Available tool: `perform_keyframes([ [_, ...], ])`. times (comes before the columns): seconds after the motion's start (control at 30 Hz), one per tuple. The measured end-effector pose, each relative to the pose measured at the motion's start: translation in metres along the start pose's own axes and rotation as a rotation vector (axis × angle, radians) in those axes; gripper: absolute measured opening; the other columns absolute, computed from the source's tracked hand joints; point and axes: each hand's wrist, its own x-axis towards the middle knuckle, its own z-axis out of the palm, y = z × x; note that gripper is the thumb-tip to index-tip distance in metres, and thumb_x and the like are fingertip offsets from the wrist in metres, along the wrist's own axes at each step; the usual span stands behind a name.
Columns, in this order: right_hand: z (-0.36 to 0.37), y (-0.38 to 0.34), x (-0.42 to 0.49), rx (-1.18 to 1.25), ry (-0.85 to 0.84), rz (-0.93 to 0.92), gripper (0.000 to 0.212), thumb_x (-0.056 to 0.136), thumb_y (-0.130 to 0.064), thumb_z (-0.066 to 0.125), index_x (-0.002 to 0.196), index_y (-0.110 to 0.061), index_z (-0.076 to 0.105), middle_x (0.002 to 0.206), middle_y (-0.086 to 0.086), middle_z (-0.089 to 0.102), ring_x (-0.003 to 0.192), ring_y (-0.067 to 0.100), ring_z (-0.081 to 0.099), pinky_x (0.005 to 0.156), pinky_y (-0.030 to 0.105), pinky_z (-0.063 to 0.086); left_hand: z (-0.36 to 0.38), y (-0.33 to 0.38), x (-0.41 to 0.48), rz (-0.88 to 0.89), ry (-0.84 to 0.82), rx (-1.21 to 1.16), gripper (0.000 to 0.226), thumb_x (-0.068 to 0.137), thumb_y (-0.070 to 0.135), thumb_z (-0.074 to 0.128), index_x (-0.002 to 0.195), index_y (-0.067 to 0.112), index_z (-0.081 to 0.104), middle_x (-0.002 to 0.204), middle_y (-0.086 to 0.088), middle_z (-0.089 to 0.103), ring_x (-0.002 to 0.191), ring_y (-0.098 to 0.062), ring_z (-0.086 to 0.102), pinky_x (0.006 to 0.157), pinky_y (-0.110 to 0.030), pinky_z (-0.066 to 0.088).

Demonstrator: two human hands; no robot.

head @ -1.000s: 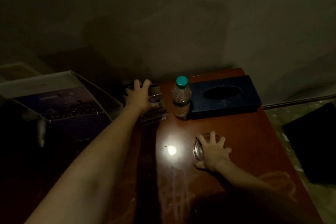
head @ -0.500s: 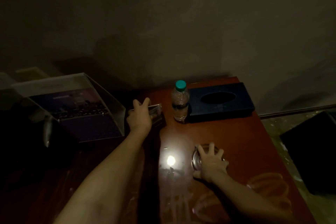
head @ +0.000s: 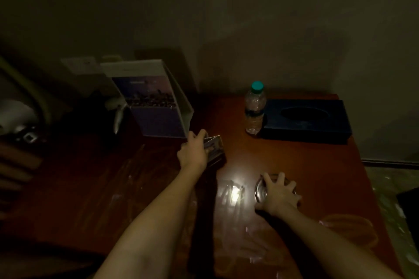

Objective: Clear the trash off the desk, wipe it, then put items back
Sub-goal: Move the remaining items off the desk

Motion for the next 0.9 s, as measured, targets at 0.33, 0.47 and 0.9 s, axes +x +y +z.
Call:
perform_keyframes([
  [0.33,0.006,0.006,-0.036,-0.035,0.001,-0.191,0.094,0.064,-0.054,0.077,0.139,-0.043,0.021,0.143,0.009,0.015,0.127,0.039,0.026,0.094,0.050,0.041,0.000,-0.027,-0.089,-0.148,0.061,-0.053,0.033,0.090,0.025,0.059,0.117,0.032,0.042,0.120,-0.002,0.041,0.100,-0.028,0.057,0.072,-0.038,0.047],
  [0.47,0.004,-0.005,-0.053,-0.058,0.040,-0.238,0.093,0.063,-0.056,0.076,0.138,-0.044,0.022,0.143,0.009,0.016,0.127,0.040,0.027,0.094,0.052,0.042,-0.005,-0.038,-0.111,-0.155,0.086,-0.049,0.037,0.090,0.023,0.059,0.119,0.032,0.040,0.121,0.000,0.039,0.102,-0.025,0.056,0.074,-0.038,0.049],
  [0.9,0.081,-0.095,-0.176,-0.264,-0.003,-0.568,0.094,0.061,-0.053,0.078,0.136,-0.048,0.021,0.144,0.006,0.018,0.128,0.042,0.026,0.090,0.056,0.044,-0.028,-0.164,-0.281,-0.446,0.215,-0.119,0.037,0.089,0.021,0.061,0.117,0.032,0.039,0.121,0.000,0.039,0.105,-0.024,0.053,0.069,-0.031,0.047],
])
